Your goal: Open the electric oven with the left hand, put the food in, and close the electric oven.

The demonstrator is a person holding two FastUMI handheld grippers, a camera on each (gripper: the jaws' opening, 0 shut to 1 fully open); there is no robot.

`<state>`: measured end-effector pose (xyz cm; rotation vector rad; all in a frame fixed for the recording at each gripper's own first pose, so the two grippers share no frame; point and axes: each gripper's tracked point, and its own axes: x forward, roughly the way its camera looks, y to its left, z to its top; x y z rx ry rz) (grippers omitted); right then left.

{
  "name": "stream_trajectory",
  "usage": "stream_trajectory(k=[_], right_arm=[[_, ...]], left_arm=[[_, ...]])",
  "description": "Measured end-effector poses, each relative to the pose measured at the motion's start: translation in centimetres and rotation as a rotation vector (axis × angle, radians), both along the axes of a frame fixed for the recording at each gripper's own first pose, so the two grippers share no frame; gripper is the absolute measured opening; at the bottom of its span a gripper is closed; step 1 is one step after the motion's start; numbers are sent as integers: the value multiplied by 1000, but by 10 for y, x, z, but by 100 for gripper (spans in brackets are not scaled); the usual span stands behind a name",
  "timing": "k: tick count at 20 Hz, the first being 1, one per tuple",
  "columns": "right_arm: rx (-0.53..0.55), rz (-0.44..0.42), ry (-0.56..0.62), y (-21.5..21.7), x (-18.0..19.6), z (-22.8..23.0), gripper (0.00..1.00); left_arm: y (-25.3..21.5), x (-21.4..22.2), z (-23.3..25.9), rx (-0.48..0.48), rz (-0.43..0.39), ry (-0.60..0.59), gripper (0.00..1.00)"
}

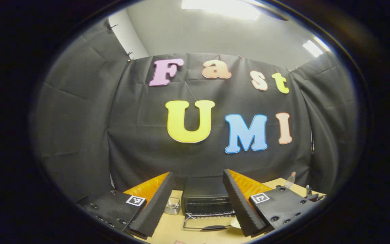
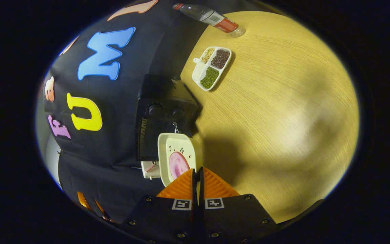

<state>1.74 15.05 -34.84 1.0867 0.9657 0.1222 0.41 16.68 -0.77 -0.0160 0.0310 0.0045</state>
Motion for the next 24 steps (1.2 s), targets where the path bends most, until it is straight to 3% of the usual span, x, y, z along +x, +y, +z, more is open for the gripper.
stream_trajectory(k=[2,10,14,18,21,24], right_arm=[[33,-28,14,25,11,-1,0],[57,-216,9,85,65,-6,0],[44,-343,19,99,89,-14,0],[60,-476,38,114,111,-17,0],[116,-536,54,132,131,-20,0],[99,-602,62,143,152,-27,1]], left_arm=[[13,-4,1,4,15,0,100],[61,-20,-2,-13,91,0,97],[82,-24,-3,-17,133,7,100],[103,-29,-2,-18,173,10,97],[118,-33,-5,-18,209,19,100],[131,-39,-9,-1,242,34,100]])
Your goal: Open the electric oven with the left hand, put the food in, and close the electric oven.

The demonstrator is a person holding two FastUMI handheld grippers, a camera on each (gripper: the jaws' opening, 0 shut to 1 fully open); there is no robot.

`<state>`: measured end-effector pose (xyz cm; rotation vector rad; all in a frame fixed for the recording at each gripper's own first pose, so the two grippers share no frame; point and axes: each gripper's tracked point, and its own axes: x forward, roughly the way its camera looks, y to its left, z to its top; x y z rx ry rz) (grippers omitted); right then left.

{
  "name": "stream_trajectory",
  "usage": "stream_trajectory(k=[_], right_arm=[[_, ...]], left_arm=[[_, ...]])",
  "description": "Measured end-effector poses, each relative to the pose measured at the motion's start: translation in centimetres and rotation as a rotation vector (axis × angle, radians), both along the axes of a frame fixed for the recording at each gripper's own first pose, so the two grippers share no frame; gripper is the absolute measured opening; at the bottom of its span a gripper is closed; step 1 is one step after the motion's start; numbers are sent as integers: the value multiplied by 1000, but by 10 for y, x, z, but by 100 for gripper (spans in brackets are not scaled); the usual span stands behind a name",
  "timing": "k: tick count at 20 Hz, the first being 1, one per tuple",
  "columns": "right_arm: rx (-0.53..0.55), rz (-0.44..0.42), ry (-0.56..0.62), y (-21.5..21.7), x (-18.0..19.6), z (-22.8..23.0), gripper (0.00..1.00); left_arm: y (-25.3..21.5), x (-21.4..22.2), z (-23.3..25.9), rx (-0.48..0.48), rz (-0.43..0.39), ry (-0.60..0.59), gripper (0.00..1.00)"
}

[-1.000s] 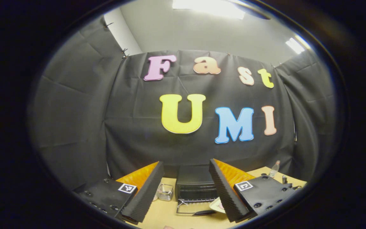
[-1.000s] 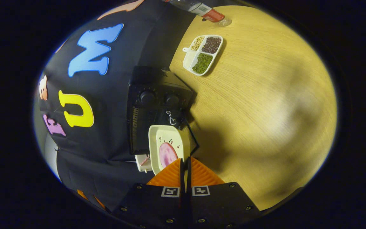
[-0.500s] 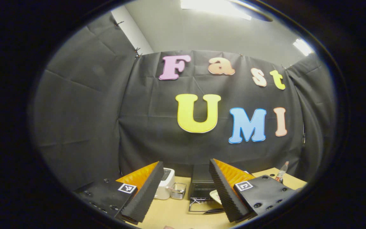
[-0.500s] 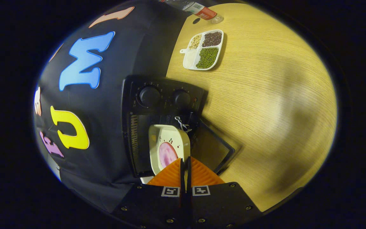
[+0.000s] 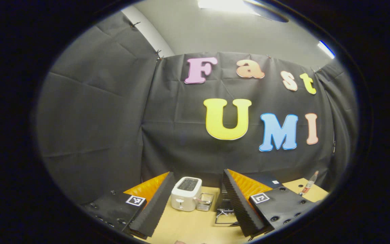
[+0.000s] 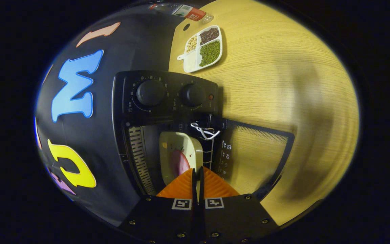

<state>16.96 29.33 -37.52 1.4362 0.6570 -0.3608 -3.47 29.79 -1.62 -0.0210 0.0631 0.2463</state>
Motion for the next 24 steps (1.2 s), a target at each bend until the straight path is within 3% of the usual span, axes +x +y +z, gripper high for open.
stream_trajectory(k=[6,11,14,17,18,20,23,24], right_arm=[[-14,-80,-12,21,41,-13,1],[-48,-53,-26,27,62,-15,1],[-52,-45,-28,27,66,-14,1],[-70,9,-25,27,60,-13,7],[-81,41,-31,27,57,-10,12],[-106,141,-50,31,50,-3,23],[-186,248,-52,25,34,6,72],[-220,275,-53,20,28,8,74]], left_arm=[[25,-10,-11,29,72,49,100],[33,-9,-13,33,91,58,92],[27,-2,-12,39,79,59,100],[13,6,-11,36,51,52,100],[8,9,-11,36,43,48,92],[-5,14,-12,29,17,46,95],[-25,23,-15,14,-18,40,98],[-32,26,-15,10,-29,35,99]])
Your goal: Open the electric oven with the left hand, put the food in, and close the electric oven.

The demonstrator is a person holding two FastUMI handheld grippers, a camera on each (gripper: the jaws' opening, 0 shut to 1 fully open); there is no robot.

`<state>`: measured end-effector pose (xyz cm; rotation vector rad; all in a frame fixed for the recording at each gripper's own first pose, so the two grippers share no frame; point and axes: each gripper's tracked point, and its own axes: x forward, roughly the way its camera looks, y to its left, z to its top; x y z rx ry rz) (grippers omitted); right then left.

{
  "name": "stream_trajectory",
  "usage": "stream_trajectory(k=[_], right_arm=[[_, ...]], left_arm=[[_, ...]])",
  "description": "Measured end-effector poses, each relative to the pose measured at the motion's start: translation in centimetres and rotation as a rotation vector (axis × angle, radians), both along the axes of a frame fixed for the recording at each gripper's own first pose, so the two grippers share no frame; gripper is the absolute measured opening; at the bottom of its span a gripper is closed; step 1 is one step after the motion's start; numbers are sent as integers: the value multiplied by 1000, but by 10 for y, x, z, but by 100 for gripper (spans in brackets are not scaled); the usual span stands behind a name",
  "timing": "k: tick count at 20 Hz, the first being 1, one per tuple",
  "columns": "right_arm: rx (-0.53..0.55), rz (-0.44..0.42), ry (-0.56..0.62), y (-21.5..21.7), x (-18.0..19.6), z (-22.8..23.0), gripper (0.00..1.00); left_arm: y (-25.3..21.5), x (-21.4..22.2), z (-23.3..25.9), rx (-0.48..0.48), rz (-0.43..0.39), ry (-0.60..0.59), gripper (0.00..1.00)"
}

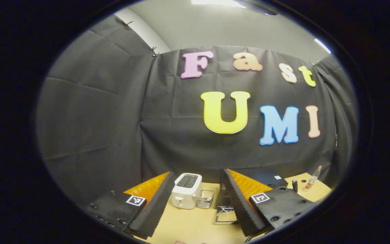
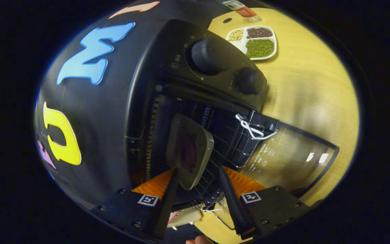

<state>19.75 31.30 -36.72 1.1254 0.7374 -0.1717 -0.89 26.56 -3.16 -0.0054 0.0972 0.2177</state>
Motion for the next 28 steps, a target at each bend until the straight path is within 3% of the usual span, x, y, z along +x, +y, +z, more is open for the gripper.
stream_trajectory(k=[7,12,16,18,21,24,26,27,28], right_arm=[[-257,218,-26,-47,-56,26,74],[-598,417,-315,-86,-80,118,74],[-791,427,-558,-122,-110,208,84],[-902,394,-667,-148,-125,252,97],[-976,354,-752,-180,-146,306,98],[-1040,288,-811,-213,-156,344,97],[-1102,274,-822,-226,-156,352,97],[-1104,279,-834,-228,-161,357,97],[-1100,276,-845,-228,-164,363,97]], left_arm=[[-60,26,-19,-26,-89,20,97],[-104,42,-30,-45,-150,47,98],[-135,47,-41,-12,-178,48,100],[-148,47,-35,-12,-181,31,100],[-173,46,-22,-6,-223,-11,100],[-183,49,-29,14,-231,14,97],[-190,52,-40,6,-237,54,100],[-195,54,-45,-5,-247,69,92],[-199,57,-48,-13,-253,74,92]])
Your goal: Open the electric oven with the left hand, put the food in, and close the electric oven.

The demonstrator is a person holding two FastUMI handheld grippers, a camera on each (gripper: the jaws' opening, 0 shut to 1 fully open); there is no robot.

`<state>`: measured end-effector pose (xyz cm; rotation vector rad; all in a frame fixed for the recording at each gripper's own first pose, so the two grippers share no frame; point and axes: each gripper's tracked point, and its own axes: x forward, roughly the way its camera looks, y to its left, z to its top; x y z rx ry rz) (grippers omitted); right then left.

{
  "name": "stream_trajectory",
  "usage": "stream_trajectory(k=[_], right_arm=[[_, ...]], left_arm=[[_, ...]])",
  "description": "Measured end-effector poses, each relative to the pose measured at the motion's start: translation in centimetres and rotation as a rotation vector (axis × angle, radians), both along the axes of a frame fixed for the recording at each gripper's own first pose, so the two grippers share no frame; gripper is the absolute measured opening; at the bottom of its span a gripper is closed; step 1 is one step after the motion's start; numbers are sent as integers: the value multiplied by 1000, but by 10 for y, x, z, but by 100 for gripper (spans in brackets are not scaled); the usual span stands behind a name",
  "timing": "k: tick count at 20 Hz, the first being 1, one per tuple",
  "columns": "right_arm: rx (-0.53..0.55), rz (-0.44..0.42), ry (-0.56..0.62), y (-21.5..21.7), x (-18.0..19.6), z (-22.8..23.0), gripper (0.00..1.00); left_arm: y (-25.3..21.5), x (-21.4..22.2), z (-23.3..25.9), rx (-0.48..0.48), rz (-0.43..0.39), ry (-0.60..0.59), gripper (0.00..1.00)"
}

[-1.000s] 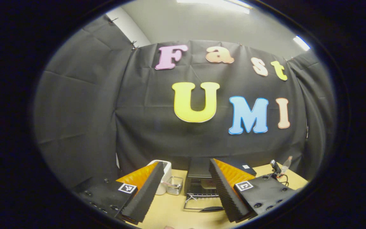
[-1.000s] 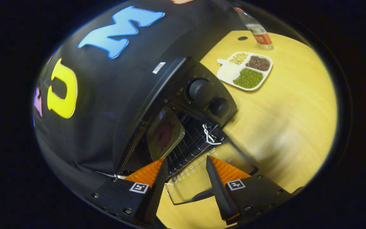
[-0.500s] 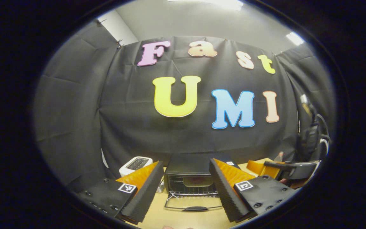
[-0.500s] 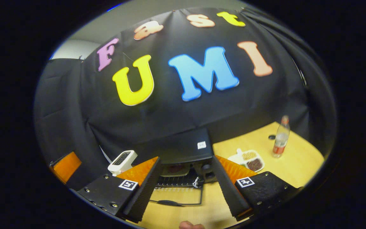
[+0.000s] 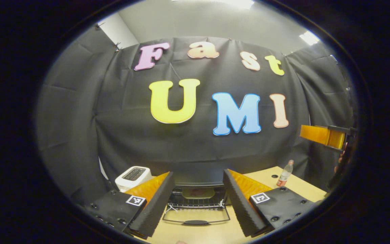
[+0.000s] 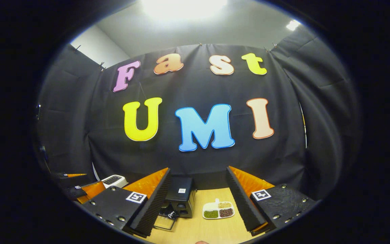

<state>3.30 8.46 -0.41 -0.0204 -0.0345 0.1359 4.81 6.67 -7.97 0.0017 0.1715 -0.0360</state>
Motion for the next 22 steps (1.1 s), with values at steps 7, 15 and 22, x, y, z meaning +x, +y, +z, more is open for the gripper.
stream_trajectory(k=[7,15,22], right_arm=[[0,-7,37,-17,12,-11,97],[-7,-43,97,-41,23,-31,97],[-3,-114,153,-71,27,-51,97]], left_arm=[[-12,24,-87,28,-60,239,97],[-2,10,-227,54,-95,726,97],[0,-20,-313,28,-106,1049,97]])
